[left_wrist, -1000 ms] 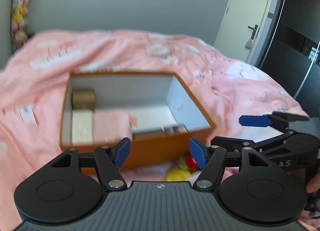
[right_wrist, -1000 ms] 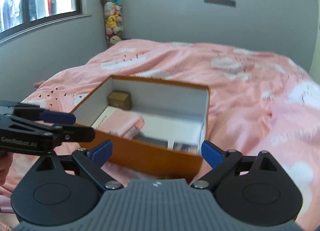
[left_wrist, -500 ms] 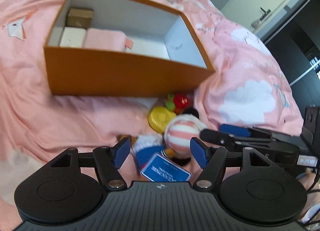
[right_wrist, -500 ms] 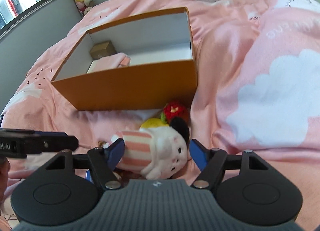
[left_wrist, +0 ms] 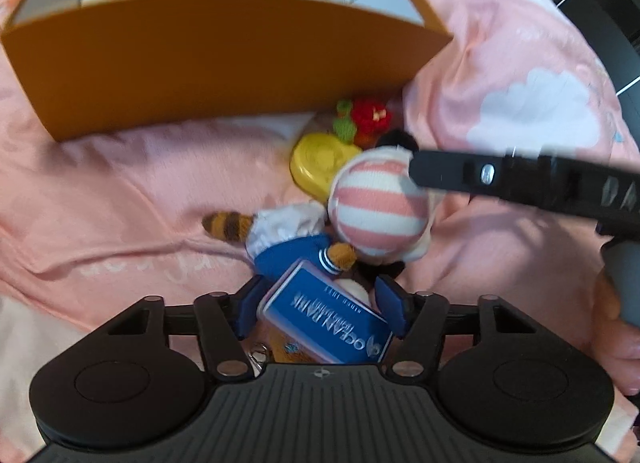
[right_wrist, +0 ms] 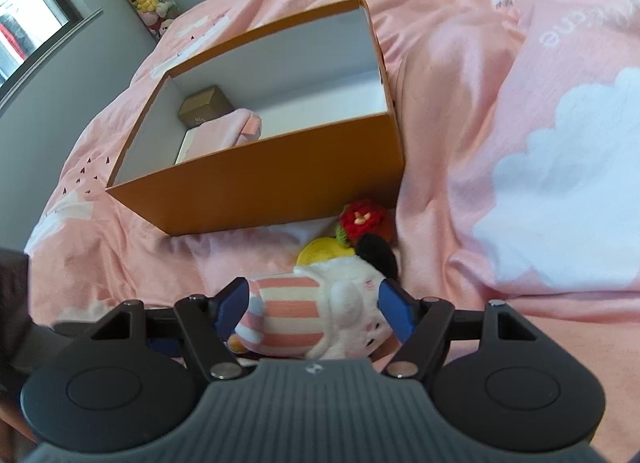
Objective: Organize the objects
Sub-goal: 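Grasp the sailor plush toy with the left gripper while the right gripper grasps the striped plush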
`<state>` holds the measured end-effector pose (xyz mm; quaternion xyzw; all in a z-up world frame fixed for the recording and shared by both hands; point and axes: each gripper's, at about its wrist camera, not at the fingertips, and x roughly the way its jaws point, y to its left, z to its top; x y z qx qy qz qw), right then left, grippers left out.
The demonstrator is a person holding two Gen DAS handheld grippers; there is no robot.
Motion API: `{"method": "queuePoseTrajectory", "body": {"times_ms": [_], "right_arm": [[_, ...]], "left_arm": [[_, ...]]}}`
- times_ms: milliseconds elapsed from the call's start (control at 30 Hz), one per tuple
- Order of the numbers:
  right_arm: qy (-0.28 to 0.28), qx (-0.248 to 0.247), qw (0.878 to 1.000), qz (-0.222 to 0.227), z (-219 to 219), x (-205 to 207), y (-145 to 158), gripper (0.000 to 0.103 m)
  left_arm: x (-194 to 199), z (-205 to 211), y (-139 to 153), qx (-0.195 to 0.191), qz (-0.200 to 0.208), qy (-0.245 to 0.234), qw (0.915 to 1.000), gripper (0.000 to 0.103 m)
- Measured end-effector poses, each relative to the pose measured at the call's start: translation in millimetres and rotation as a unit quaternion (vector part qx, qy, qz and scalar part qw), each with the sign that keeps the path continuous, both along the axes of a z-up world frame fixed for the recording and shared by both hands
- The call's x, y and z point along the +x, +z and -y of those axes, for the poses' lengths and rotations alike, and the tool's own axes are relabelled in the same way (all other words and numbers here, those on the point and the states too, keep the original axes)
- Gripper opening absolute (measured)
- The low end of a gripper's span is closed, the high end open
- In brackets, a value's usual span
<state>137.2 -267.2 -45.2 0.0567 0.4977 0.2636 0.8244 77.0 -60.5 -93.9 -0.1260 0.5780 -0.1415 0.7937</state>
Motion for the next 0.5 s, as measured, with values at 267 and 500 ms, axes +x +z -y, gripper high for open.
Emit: {"method": "queuePoseTrajectory", "body": {"times_ms": [267, 500], "right_arm": [[-0.066, 0.041, 0.988, -0.134, 3, 31, -19, 0.080], [-0.064, 0.005, 0.982, -0.179, -12, 48, -33, 0.090]], "left_arm": [[-2, -4, -4, -0.014, -0.003, 0.008, 0.9999, 0.058], [-16, -28, 18, -0.021, 0.035, 0.052, 0.9978, 0.054]]}}
